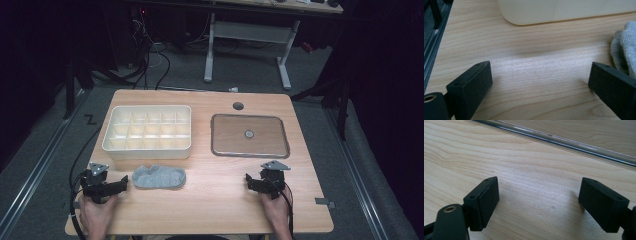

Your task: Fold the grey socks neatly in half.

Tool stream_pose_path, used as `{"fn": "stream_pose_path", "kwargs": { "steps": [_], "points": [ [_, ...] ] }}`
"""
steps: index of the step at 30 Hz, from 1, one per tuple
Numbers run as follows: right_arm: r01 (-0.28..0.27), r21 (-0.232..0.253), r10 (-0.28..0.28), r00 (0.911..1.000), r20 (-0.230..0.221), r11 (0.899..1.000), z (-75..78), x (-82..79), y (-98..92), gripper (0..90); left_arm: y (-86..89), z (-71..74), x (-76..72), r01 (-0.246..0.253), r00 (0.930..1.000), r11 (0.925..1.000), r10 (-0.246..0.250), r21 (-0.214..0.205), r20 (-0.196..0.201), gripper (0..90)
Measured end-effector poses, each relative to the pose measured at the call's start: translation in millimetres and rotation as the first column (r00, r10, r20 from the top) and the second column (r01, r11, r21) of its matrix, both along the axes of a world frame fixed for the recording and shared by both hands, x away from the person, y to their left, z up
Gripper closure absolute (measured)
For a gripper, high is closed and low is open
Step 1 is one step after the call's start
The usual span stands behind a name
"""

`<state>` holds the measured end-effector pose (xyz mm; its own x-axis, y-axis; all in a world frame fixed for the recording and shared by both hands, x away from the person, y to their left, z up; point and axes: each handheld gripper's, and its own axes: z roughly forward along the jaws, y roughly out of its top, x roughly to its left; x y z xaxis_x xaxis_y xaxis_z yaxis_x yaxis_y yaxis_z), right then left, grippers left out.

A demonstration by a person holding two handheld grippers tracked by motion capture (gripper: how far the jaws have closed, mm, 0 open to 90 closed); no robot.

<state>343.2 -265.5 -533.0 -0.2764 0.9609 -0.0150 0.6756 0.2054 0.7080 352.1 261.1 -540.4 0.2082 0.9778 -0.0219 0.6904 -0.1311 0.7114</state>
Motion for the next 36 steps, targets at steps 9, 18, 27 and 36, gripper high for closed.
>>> {"fn": "stream_pose_path", "kwargs": {
  "steps": [9,18,27,36],
  "points": [
    [-0.009,-0.002,0.009,0.9999,0.005,1.0,0.2,-0.8,1.1,20.1,0.0,0.1,-0.2,0.014,0.9999,0.9999,-0.014,0.002,0.002,6.1],
    [-0.007,-0.002,0.007,1.0,0.006,1.0,0.2,-0.7,1.3,20.1,3.6,0.8,-4.3,0.037,0.999,0.9993,-0.037,-0.004,0.026,16.4],
    [-0.006,-0.002,0.006,1.0,0.006,1.0,0.2,-0.7,1.4,20.1,8.5,1.4,-6.8,0.026,0.9989,0.9994,-0.025,-0.024,0.039,24.8],
    [-0.006,-0.002,0.006,1.0,0.005,1.0,0.3,-0.8,1.3,20.2,17.3,2.8,-10.0,0.019,0.9992,0.9976,-0.016,-0.067,0.038,29.0]
  ]
}}
